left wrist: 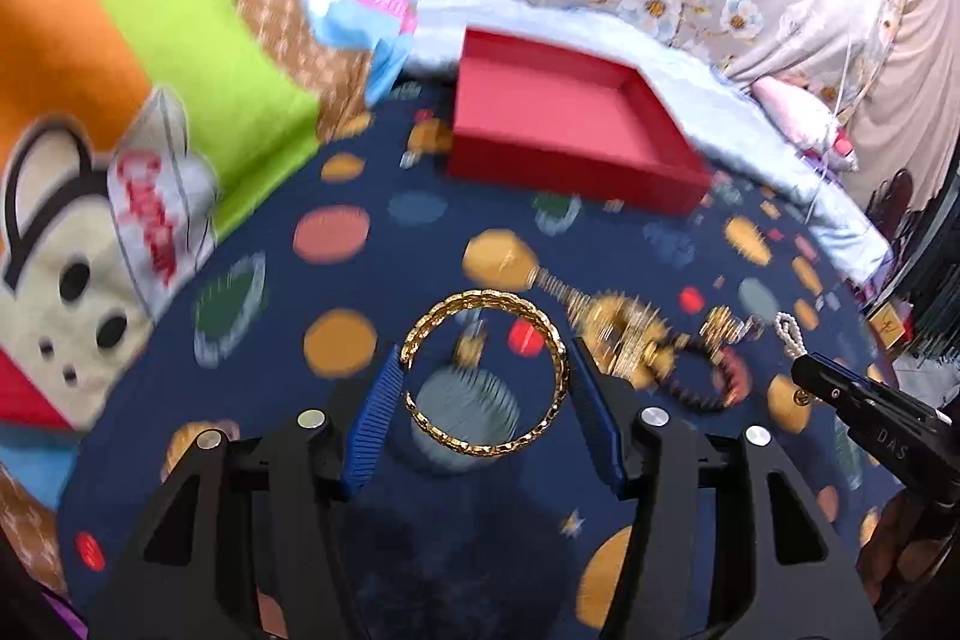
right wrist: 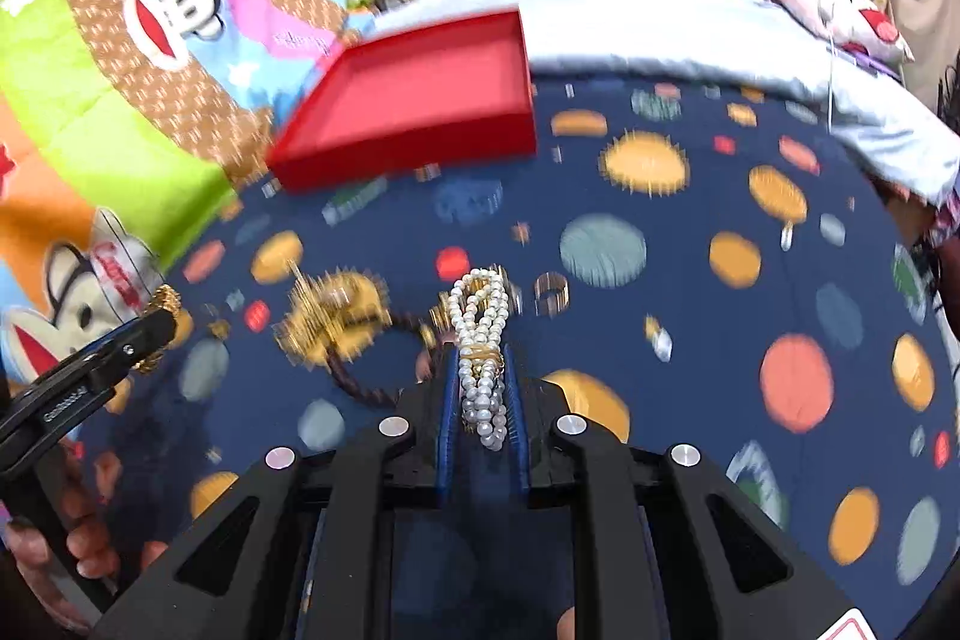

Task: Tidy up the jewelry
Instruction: 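Carry both pieces over the red tray and open both grippers to drop them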

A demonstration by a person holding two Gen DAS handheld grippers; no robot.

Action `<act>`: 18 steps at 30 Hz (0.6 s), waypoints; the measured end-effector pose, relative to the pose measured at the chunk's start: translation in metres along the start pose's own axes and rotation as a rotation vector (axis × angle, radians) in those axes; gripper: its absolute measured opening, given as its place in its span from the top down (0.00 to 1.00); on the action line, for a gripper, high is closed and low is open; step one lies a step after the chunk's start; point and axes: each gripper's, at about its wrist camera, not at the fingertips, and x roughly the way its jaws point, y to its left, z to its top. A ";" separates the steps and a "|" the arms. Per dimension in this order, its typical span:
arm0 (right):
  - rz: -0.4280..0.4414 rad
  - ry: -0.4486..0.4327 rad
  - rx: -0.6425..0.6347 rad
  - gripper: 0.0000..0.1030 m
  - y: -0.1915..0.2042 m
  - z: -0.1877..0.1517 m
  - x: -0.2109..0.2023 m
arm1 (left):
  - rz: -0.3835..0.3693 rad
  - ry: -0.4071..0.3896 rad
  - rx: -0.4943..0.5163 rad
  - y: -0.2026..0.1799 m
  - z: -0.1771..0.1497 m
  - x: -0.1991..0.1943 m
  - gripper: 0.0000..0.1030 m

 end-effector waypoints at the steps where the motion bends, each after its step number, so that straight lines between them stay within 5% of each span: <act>1: 0.004 -0.012 -0.007 0.87 0.000 0.008 -0.003 | 0.000 -0.012 0.008 -0.002 0.006 -0.002 0.47; 9: 0.065 -0.085 -0.046 0.87 0.006 0.105 0.026 | -0.031 -0.104 0.065 -0.021 0.101 0.023 0.47; 18: 0.077 -0.057 -0.014 0.87 0.003 0.203 0.127 | 0.003 -0.083 0.112 -0.037 0.181 0.127 0.47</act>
